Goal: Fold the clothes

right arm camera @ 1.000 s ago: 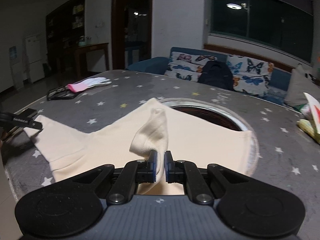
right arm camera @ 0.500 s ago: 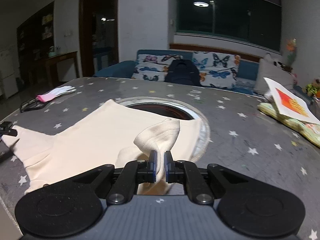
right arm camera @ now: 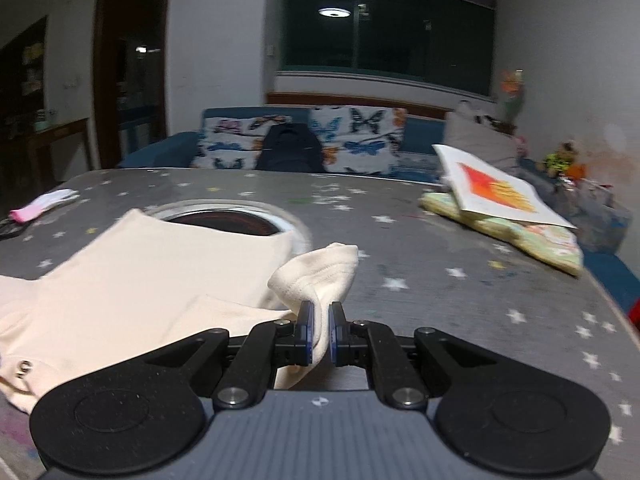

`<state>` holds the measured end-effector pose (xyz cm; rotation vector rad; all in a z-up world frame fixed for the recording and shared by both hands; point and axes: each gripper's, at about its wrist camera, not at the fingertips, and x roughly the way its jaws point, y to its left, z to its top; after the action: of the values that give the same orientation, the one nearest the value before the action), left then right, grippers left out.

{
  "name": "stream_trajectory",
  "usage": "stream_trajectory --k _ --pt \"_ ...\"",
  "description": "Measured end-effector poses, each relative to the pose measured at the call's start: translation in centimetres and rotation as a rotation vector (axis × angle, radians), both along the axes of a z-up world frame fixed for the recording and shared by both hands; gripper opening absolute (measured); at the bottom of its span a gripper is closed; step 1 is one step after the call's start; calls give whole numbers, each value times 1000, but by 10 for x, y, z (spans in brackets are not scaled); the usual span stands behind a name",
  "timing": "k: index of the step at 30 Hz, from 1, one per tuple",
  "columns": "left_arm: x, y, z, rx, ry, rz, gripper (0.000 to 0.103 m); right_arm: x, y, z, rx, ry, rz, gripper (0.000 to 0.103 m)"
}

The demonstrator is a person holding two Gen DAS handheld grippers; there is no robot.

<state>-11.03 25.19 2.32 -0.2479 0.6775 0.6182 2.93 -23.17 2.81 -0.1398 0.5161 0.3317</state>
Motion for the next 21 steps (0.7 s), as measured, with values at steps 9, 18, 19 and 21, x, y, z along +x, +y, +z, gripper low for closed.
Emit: stream_trajectory --k 9,18,19,21 --pt "8 -15 2 4 0 -50 101 2 -43 -8 -54 2 -152 7" --pt "22 -39 4 9 7 -141 101 5 -70 -25 -89 45 -261 7" --pt "24 -42 4 10 9 -152 101 6 -73 -26 -87 49 -274 7" --pt "28 -49 4 8 12 -177 101 7 -78 -27 -76 53 -290 7"
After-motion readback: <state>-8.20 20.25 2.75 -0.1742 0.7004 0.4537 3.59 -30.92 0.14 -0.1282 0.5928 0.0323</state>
